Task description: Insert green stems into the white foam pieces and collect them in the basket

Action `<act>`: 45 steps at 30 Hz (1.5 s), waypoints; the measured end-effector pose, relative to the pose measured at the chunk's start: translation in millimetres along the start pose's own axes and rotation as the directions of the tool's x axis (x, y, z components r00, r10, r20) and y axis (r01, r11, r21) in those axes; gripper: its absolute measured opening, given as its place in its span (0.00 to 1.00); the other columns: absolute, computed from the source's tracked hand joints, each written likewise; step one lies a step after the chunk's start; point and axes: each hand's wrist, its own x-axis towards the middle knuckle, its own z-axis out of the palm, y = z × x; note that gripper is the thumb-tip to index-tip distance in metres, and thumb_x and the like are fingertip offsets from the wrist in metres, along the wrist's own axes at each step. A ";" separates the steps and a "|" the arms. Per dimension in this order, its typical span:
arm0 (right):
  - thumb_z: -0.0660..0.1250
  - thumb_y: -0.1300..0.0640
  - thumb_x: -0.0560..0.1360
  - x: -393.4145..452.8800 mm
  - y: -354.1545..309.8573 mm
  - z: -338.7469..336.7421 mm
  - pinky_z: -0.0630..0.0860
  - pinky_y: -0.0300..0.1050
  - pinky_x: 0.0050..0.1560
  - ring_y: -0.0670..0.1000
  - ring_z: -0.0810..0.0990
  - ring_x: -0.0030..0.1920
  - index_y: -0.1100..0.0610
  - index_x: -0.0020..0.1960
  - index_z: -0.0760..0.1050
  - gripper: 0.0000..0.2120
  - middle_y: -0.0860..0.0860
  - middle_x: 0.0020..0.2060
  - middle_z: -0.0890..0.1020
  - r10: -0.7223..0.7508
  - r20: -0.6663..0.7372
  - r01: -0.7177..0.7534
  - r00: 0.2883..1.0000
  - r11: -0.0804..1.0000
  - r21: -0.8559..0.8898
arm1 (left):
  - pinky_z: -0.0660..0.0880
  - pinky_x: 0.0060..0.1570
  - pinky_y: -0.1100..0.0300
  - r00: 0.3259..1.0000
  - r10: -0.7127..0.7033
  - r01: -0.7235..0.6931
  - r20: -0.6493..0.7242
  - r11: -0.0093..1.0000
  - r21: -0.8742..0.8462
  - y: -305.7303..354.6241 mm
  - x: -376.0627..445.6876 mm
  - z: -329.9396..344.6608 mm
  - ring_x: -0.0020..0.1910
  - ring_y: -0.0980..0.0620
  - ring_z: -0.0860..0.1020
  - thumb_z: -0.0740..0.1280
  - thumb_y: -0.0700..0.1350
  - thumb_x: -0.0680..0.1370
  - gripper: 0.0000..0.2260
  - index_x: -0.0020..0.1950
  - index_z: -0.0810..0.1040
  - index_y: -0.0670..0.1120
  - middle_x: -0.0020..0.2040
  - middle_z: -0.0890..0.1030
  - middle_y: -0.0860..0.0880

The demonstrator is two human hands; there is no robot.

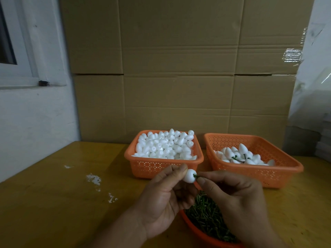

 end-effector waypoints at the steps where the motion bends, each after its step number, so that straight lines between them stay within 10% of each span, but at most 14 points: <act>1: 0.74 0.57 0.69 -0.3 1.1 0.0 0.83 0.41 0.42 0.51 0.87 0.40 0.47 0.44 0.87 0.07 0.50 0.37 0.88 -0.005 0.000 0.005 1.000 1.000 -0.010 | 0.73 0.33 0.61 1.000 0.003 -0.003 0.002 1.000 0.011 0.0 -0.3 -0.2 0.34 0.50 0.78 0.70 0.51 0.76 0.08 0.45 0.83 0.47 0.38 0.80 0.43; 24: 0.76 0.55 0.71 -2.5 14.2 -3.1 0.79 0.43 0.33 0.45 0.83 0.35 0.42 0.41 0.85 0.07 0.38 0.35 0.85 -0.003 0.023 0.012 1.000 0.913 -0.408 | 0.72 0.30 0.63 0.949 0.306 -0.272 -0.079 0.918 0.288 -9.4 2.3 3.1 0.30 0.53 0.76 0.76 0.54 0.66 0.15 0.46 0.86 0.45 0.34 0.81 0.45; 34: 0.76 0.56 0.72 -0.9 12.5 -4.3 0.83 0.45 0.44 0.43 0.85 0.37 0.39 0.43 0.84 0.10 0.43 0.36 0.87 0.137 0.061 -0.114 0.989 0.950 -0.290 | 0.72 0.31 0.63 0.927 0.370 -0.317 -0.059 0.860 0.401 -11.1 2.0 0.4 0.30 0.55 0.75 0.77 0.55 0.66 0.15 0.47 0.85 0.48 0.34 0.80 0.50; 45: 0.74 0.59 0.74 -3.0 2.4 1.8 0.76 0.30 0.36 0.41 0.84 0.34 0.39 0.40 0.84 0.13 0.41 0.33 0.86 0.101 0.113 -0.064 0.988 0.955 -0.290 | 0.71 0.32 0.65 0.916 0.400 -0.346 -0.016 0.809 0.475 -13.0 2.3 -0.3 0.31 0.55 0.73 0.74 0.59 0.70 0.15 0.43 0.84 0.47 0.32 0.77 0.49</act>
